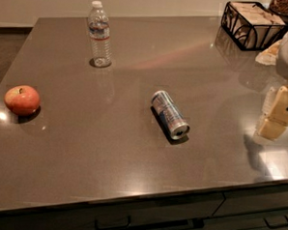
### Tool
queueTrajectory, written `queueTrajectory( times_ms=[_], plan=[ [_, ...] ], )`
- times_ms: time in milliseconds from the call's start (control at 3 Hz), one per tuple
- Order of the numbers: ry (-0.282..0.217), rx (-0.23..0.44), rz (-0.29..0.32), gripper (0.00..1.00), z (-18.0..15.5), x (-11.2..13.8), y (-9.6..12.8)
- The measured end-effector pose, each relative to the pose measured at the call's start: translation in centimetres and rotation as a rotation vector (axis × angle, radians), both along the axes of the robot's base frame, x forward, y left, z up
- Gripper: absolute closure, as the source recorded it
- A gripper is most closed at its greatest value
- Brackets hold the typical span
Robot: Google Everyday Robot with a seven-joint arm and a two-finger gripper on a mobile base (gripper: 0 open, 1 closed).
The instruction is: Place redbull can upright
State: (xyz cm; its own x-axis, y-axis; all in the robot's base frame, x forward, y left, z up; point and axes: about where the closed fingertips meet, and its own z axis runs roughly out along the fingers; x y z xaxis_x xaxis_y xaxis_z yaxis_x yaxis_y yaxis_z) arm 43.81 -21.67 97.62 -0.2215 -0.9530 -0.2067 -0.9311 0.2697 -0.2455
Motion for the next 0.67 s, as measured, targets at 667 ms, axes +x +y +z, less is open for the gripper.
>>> queueTrajectory(
  times_ms=[667],
  plan=[
    [0.0,0.0,0.001,0.0,0.0,0.0,0.01]
  ],
)
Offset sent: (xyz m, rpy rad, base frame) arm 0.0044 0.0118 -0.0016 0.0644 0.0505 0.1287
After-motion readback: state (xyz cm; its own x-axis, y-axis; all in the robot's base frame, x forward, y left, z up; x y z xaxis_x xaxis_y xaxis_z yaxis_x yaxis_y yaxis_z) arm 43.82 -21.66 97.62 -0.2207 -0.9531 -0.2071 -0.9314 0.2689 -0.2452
